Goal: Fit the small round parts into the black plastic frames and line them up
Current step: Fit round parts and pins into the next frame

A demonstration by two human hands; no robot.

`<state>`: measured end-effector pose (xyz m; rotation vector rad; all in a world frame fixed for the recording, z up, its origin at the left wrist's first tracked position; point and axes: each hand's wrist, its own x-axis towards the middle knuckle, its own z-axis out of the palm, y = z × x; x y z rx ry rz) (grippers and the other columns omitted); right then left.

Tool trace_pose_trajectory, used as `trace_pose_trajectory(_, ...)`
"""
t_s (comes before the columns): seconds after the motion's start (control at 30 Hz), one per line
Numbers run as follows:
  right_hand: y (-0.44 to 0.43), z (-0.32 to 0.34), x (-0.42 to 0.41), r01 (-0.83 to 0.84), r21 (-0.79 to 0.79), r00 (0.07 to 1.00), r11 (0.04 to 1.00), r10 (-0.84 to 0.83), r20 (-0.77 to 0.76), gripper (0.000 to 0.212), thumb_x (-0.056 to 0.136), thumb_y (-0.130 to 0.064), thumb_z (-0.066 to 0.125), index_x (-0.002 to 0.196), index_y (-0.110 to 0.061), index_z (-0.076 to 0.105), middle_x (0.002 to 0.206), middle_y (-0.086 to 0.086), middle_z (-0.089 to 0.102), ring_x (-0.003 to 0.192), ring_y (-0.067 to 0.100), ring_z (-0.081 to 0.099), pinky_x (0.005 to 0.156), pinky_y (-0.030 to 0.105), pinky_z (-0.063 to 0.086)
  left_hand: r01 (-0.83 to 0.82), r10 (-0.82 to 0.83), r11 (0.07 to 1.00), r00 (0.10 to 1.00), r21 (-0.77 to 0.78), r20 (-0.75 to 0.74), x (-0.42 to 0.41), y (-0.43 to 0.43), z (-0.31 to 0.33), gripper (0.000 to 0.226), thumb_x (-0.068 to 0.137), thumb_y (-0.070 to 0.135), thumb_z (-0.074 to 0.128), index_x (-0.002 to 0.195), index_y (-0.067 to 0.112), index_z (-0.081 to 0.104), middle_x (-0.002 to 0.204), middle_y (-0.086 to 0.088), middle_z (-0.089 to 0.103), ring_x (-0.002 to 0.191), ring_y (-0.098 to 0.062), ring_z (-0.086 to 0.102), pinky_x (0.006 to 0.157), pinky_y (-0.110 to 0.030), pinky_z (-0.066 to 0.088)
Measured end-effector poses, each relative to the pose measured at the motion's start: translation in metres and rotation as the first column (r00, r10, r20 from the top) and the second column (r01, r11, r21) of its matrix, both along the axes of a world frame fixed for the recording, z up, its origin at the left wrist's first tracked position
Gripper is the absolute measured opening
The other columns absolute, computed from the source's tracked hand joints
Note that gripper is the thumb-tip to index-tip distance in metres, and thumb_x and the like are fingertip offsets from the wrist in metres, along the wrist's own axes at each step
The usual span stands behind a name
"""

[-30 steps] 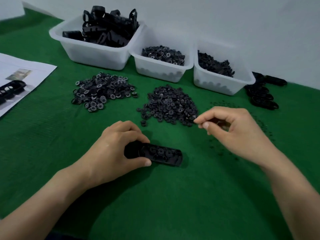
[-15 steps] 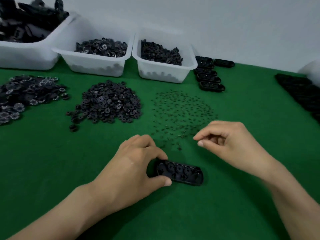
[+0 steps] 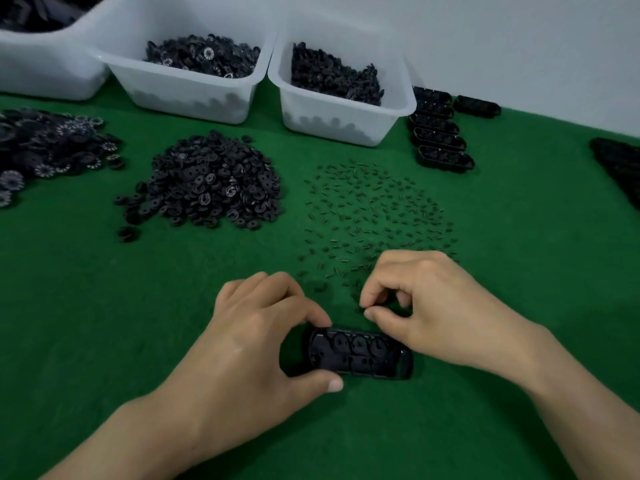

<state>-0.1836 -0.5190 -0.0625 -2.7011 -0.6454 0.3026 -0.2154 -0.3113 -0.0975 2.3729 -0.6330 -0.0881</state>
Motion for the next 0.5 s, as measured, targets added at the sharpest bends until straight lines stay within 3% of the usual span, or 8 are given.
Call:
trace_pose_trajectory(0.37, 0.0078, 0.0001, 0.0012, 0.000, -0.020, 0.999, 1.000, 0.001, 0.042, 0.004, 0.082, -0.023, 0.065, 0.080, -0.025, 0.068, 0.078, -0.015, 0.056, 0.062, -0.004, 0.044, 0.063, 0.018, 0.037, 0.001, -0.001, 1.000, 1.000, -0.009, 0.001, 0.0007, 0.0002, -0.0010, 0.049, 0.062, 0.069, 0.054, 0.094, 0.032, 0.064, 0.089, 0.017, 0.048, 0.087, 0.000, 0.041, 0.087, -0.016, 0.025)
trace_pose_trajectory(0.5, 0.0027, 0.0014, -0.0057, 0.015, -0.001, 0.998, 1.000, -0.015, 0.068, 0.007, 0.081, -0.020, 0.063, 0.076, -0.024, 0.064, 0.074, -0.016, 0.054, 0.064, -0.001, 0.047, 0.061, 0.009, 0.034, -0.002, 0.002, 1.000, 1.000, -0.019, 0.007, 0.0007, 0.0001, -0.0021, 0.049, 0.062, 0.069, 0.054, 0.093, 0.033, 0.063, 0.089, 0.018, 0.048, 0.087, 0.000, 0.042, 0.089, -0.019, 0.026)
